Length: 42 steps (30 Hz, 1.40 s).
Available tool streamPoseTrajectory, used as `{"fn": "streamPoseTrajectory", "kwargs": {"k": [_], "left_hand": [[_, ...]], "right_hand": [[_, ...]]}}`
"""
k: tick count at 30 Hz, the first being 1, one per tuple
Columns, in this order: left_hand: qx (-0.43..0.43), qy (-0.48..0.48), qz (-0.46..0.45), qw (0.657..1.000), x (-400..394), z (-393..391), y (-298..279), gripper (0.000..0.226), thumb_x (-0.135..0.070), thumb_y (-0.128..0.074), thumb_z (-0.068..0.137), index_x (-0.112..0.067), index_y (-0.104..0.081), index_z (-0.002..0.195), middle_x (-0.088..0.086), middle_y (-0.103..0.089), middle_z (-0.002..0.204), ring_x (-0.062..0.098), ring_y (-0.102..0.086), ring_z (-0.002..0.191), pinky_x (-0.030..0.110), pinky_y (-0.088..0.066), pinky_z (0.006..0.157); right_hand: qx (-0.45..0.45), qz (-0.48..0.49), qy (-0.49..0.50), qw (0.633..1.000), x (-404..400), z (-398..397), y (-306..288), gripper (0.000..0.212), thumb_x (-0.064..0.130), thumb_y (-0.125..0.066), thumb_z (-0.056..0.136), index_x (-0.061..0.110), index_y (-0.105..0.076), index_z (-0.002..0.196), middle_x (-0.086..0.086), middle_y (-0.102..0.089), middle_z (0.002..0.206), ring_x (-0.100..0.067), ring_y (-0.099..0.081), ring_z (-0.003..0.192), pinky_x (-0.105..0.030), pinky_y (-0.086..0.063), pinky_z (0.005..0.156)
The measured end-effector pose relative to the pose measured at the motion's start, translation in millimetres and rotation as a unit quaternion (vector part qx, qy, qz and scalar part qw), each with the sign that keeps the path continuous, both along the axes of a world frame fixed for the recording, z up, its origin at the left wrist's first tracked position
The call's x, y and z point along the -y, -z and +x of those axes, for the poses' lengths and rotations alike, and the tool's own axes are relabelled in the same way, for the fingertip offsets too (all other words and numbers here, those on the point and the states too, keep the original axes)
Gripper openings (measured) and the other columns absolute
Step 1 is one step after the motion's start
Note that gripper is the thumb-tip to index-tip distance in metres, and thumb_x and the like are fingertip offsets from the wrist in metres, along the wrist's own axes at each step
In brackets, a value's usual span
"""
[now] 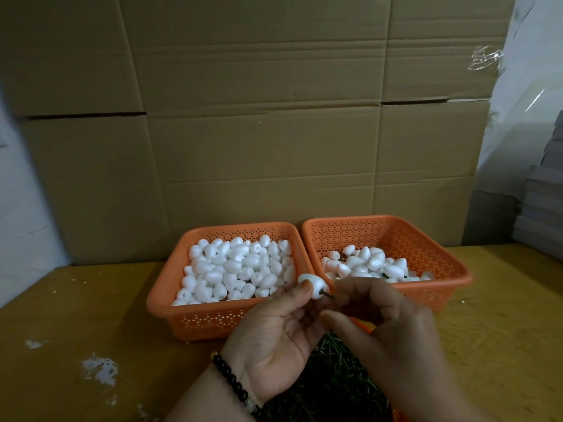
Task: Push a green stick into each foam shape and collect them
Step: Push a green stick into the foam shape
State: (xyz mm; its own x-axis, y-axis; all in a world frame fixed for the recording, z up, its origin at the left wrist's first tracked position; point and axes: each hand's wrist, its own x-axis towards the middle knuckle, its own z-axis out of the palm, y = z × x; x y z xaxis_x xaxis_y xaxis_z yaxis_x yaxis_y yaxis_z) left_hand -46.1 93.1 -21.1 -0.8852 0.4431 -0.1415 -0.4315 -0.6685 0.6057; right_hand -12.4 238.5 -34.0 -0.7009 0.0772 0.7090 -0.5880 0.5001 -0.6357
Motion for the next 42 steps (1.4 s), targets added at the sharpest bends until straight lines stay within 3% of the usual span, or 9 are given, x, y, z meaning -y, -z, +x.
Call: {"fn": "streamPoseTrajectory", "kwargs": {"k": [12, 15, 18, 23, 28, 30, 35, 38, 42], "left_hand": [[-0.095, 0.010, -0.005, 0.995, 2, -1, 2, 0.038, 0.002, -0.056, 0.079, 0.000, -0.062, 0.116, 0.020, -0.067, 0.114, 0.024, -0.068, 0.095, 0.031, -0.057, 0.070], [-0.131, 0.006, -0.036, 0.991, -1, -1, 5, 0.045, 0.007, -0.063, 0.077, 0.004, -0.055, 0.121, 0.027, -0.062, 0.122, 0.035, -0.061, 0.113, 0.036, -0.054, 0.084], [-0.152, 0.002, -0.046, 0.987, -2, 0, 7, 0.045, 0.007, -0.066, 0.068, 0.002, -0.058, 0.113, 0.032, -0.057, 0.125, 0.044, -0.051, 0.123, 0.042, -0.047, 0.096], [-0.190, -0.045, -0.083, 0.977, -4, 0, 8, 0.034, 0.005, -0.071, 0.060, -0.008, -0.073, 0.091, 0.025, -0.066, 0.115, 0.039, -0.060, 0.114, 0.041, -0.050, 0.093], [-0.243, -0.095, -0.162, 0.952, -6, 2, 7, 0.032, -0.003, -0.074, 0.066, -0.016, -0.076, 0.095, 0.011, -0.072, 0.108, 0.024, -0.064, 0.110, 0.033, -0.049, 0.091], [-0.268, -0.103, -0.202, 0.936, -4, 4, 5, 0.029, -0.004, -0.072, 0.075, -0.021, -0.076, 0.098, 0.004, -0.072, 0.111, 0.017, -0.063, 0.112, 0.033, -0.047, 0.094], [-0.307, -0.149, -0.276, 0.898, -3, 7, 2, 0.039, 0.001, -0.058, 0.088, -0.032, -0.076, 0.095, -0.012, -0.072, 0.108, 0.002, -0.064, 0.106, 0.017, -0.051, 0.080], [-0.327, -0.169, -0.290, 0.884, -4, 8, 3, 0.037, 0.003, -0.061, 0.086, -0.030, -0.077, 0.093, -0.011, -0.073, 0.104, 0.002, -0.065, 0.103, 0.011, -0.049, 0.079], [-0.337, -0.161, -0.301, 0.877, -5, 8, 5, 0.032, 0.001, -0.064, 0.085, -0.027, -0.076, 0.095, -0.008, -0.073, 0.105, 0.006, -0.065, 0.104, 0.015, -0.051, 0.080]], "right_hand": [[0.002, -0.011, 0.004, 1.000, -4, -5, 3, 0.045, 0.011, -0.088, 0.063, 0.033, -0.064, 0.095, 0.015, -0.069, 0.088, -0.001, -0.069, 0.081, -0.012, -0.053, 0.070], [-0.001, -0.004, -0.005, 1.000, -3, -4, 2, 0.045, 0.014, -0.087, 0.065, 0.033, -0.064, 0.098, 0.016, -0.069, 0.090, -0.001, -0.068, 0.084, -0.011, -0.052, 0.073], [-0.001, 0.000, -0.019, 1.000, -2, -2, 0, 0.039, 0.017, -0.085, 0.068, 0.032, -0.065, 0.098, 0.017, -0.069, 0.093, -0.001, -0.067, 0.088, -0.010, -0.050, 0.074], [0.026, -0.010, -0.030, 0.999, -2, -2, -1, 0.034, 0.014, -0.084, 0.069, 0.030, -0.065, 0.094, 0.015, -0.070, 0.090, -0.001, -0.068, 0.086, -0.012, -0.051, 0.074], [0.108, -0.104, -0.088, 0.985, -1, -1, -6, 0.028, 0.038, -0.074, 0.065, 0.036, -0.066, 0.092, 0.008, -0.073, 0.087, -0.009, -0.070, 0.081, -0.021, -0.057, 0.071], [0.128, -0.138, -0.131, 0.973, -1, -2, -7, 0.026, 0.031, -0.071, 0.068, 0.033, -0.069, 0.094, 0.002, -0.074, 0.091, -0.014, -0.071, 0.084, -0.026, -0.058, 0.076], [0.152, -0.156, -0.194, 0.956, -1, -1, -9, 0.032, 0.001, -0.061, 0.086, 0.026, -0.072, 0.102, -0.001, -0.074, 0.100, -0.014, -0.069, 0.097, -0.020, -0.053, 0.082], [0.166, -0.162, -0.197, 0.953, -2, 0, -12, 0.027, 0.013, -0.060, 0.086, 0.030, -0.072, 0.103, -0.003, -0.073, 0.101, -0.015, -0.068, 0.098, -0.024, -0.053, 0.088], [0.185, -0.184, -0.187, 0.947, -3, 1, -14, 0.019, 0.020, -0.065, 0.079, 0.021, -0.073, 0.097, -0.006, -0.074, 0.095, -0.019, -0.070, 0.092, -0.021, -0.054, 0.078]]}}
